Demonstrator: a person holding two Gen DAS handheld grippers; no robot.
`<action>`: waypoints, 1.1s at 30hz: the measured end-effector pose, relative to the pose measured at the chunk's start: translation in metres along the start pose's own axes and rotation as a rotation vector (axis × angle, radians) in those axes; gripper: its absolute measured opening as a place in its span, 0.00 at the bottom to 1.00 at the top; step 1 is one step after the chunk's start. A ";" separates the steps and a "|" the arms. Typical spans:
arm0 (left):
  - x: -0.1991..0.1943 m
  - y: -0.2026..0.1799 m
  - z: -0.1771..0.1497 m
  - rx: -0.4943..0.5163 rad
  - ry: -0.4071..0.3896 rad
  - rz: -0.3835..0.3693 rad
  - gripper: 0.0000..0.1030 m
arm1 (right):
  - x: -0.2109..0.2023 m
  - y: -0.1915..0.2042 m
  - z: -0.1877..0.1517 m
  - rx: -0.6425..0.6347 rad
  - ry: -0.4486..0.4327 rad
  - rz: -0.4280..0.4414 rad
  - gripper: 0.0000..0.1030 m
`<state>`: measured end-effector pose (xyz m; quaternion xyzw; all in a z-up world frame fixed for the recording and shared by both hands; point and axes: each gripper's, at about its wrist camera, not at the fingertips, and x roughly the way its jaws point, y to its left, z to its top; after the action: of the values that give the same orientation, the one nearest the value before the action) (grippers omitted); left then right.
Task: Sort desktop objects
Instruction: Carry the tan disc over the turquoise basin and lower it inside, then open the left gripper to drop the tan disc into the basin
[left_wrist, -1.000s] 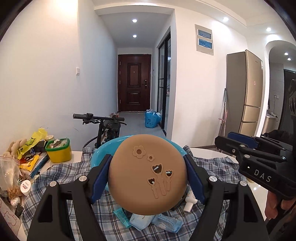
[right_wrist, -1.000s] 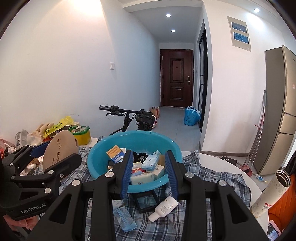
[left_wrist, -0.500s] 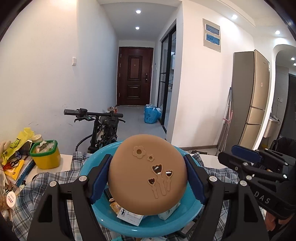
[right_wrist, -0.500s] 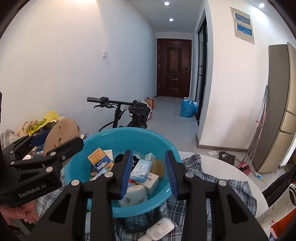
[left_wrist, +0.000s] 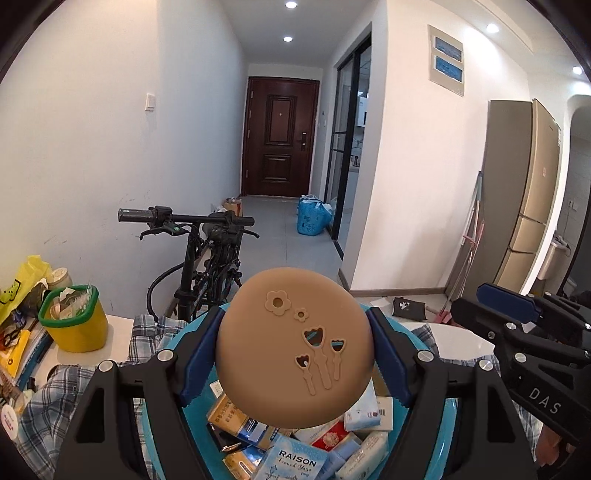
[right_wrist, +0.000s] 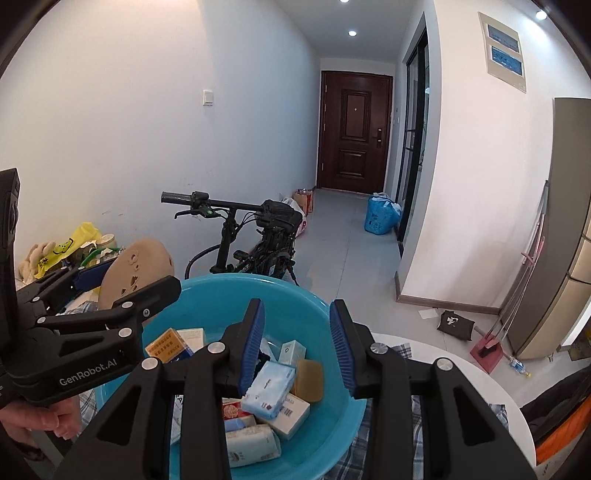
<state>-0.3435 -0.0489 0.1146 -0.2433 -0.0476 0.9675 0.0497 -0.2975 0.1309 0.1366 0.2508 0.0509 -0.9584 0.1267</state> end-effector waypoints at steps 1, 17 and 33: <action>0.006 0.004 0.002 -0.025 0.009 0.003 0.76 | 0.005 0.000 0.002 0.004 -0.001 0.003 0.34; 0.083 0.033 -0.035 -0.177 0.348 -0.052 0.76 | 0.054 0.002 -0.022 0.018 0.075 0.053 0.34; 0.099 0.032 -0.045 -0.143 0.438 -0.037 0.80 | 0.076 -0.011 -0.037 0.056 0.206 0.067 0.34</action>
<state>-0.4109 -0.0654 0.0254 -0.4495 -0.1083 0.8847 0.0592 -0.3474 0.1311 0.0672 0.3530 0.0284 -0.9238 0.1459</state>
